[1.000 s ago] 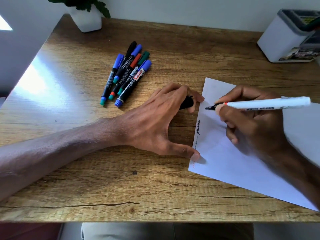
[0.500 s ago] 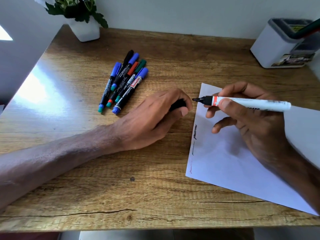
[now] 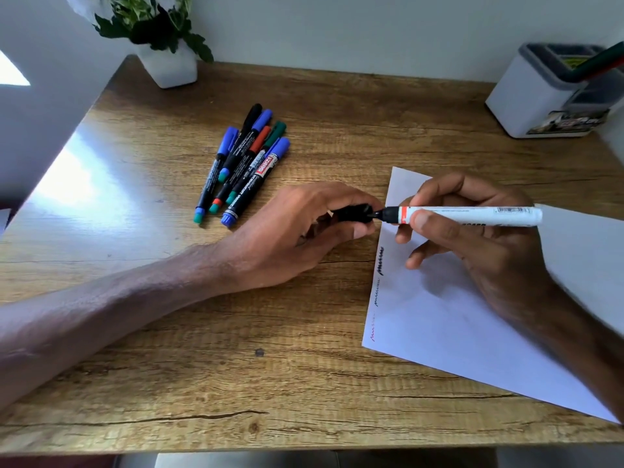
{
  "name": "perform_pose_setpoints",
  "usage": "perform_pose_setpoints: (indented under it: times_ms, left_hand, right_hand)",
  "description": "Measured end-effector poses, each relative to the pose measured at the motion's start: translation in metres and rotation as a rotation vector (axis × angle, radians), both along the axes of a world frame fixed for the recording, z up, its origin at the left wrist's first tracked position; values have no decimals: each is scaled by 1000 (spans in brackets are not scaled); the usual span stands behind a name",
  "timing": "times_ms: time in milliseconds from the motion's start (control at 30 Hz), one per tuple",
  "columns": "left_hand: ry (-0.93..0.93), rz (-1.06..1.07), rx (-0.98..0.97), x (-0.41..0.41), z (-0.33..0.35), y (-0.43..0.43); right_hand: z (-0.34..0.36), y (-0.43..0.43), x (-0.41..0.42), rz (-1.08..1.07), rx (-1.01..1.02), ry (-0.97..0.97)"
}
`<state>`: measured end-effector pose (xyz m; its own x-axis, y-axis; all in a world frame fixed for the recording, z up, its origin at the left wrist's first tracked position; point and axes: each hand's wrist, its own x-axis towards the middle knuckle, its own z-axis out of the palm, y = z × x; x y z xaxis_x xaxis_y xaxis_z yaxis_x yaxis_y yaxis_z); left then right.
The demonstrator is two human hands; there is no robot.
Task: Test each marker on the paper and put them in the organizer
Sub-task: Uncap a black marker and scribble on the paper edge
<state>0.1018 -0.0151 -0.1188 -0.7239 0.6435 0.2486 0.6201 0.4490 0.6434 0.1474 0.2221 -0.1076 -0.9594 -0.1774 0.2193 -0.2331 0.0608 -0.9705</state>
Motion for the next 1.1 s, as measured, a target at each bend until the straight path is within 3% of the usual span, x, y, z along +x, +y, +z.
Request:
perform_pose_setpoints:
  times_ms: [133, 333, 667, 1100]
  left_hand:
    - [21, -13, 25, 1, -2, 0]
    - [-106, 31, 169, 1, -3, -1]
    - [-129, 31, 187, -1, -4, -1]
    - [-235, -103, 316, -7, -1, -2]
  right_hand:
    - [-1, -1, -1, -21, 14, 0]
    - [0, 0, -2, -62, 37, 33]
    - [3, 0, -2, -94, 65, 24]
    - [4, -5, -4, -91, 113, 132]
